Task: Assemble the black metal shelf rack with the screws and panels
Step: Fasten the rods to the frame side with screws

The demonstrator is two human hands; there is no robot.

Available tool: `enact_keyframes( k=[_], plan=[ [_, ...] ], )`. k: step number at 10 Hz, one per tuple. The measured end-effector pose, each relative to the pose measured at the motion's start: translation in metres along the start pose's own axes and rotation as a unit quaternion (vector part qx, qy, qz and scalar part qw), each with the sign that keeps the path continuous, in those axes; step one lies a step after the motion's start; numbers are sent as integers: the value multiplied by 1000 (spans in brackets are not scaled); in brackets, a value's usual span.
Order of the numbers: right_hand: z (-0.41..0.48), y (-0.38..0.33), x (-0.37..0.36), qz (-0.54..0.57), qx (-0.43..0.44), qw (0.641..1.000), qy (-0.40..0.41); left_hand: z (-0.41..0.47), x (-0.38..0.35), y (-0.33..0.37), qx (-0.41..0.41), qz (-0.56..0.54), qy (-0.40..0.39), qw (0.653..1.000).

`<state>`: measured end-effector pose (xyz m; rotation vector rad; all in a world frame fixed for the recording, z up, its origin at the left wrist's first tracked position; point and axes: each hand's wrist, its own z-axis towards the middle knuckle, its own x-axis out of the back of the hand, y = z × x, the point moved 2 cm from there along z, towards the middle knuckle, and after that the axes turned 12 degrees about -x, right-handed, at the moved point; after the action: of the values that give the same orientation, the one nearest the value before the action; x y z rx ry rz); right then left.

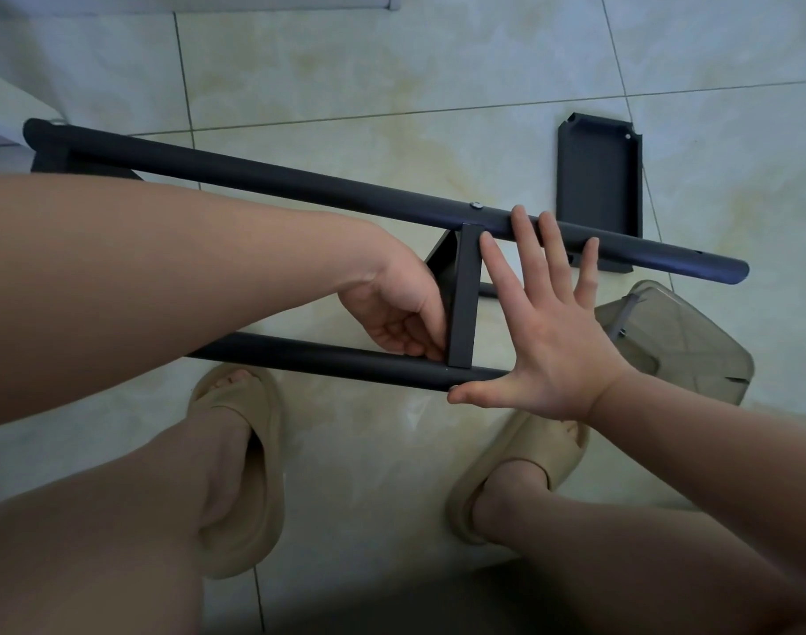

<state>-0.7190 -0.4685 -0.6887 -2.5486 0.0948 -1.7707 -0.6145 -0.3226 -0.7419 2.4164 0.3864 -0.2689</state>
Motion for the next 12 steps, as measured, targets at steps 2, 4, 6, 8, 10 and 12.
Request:
enact_keyframes(
  k=[2, 4, 6, 8, 10, 12],
  plan=[
    [0, 0, 0, 1, 1, 1000, 2, -2, 1, 0, 4, -6, -24, 1000],
    [0, 0, 0, 1, 1, 1000, 2, 0, 0, 0, 15, -1, -9, 1000],
    [1, 0, 0, 1, 1, 1000, 2, -3, 2, 1, 6, -8, -27, 1000],
    [1, 0, -1, 2, 2, 1000, 7, 0, 2, -2, 10, -4, -20, 1000],
    [1, 1, -1, 1, 2, 1000, 4, 2, 3, -1, 5, -23, -31, 999],
    [2, 1, -1, 1, 5, 1000, 4, 0, 0, -4, 4, 5, -40, 999]
  ],
)
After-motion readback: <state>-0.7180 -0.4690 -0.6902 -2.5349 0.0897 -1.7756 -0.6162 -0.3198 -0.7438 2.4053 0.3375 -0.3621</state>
